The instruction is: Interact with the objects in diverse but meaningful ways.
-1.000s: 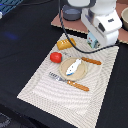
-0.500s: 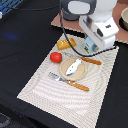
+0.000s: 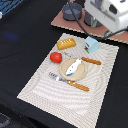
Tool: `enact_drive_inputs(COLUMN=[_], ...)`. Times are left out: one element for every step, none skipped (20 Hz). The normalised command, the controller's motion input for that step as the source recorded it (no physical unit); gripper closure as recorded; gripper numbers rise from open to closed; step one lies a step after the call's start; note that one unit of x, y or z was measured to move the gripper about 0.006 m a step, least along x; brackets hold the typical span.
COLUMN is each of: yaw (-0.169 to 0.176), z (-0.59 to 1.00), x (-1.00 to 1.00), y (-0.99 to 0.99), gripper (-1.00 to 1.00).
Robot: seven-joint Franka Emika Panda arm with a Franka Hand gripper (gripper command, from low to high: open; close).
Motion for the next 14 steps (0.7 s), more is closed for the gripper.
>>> enact_drive_inputs(yaw=[0.003,0.005,0.006,0.01,0.015,0.016,0.016,0.014,0.007,0.007,0.005,0.005,0.013,0.017], z=[0.13,0.14,0.12,0.11,0.09,0.07,0.03,0.0,0.0,0.0,0.0,-0.02,-0.05,-0.06], x=[-0.07,-0.07,-0.07,-0.05,-0.02,-0.01,0.0,0.0,0.0,0.0,-0.02,-0.06,-0.09,-0.09], y=[-0.85,-0.89,-0.93,-0.94,-0.94,-0.95,-0.95,-0.97,-0.98,-0.98,-0.98,-0.97,-0.95,-0.87], gripper=[-1.0,-1.0,-1.0,-1.0,-1.0,-1.0,-1.0,-1.0,-1.0,-1.0,-1.0,-1.0,-1.0,-1.0])
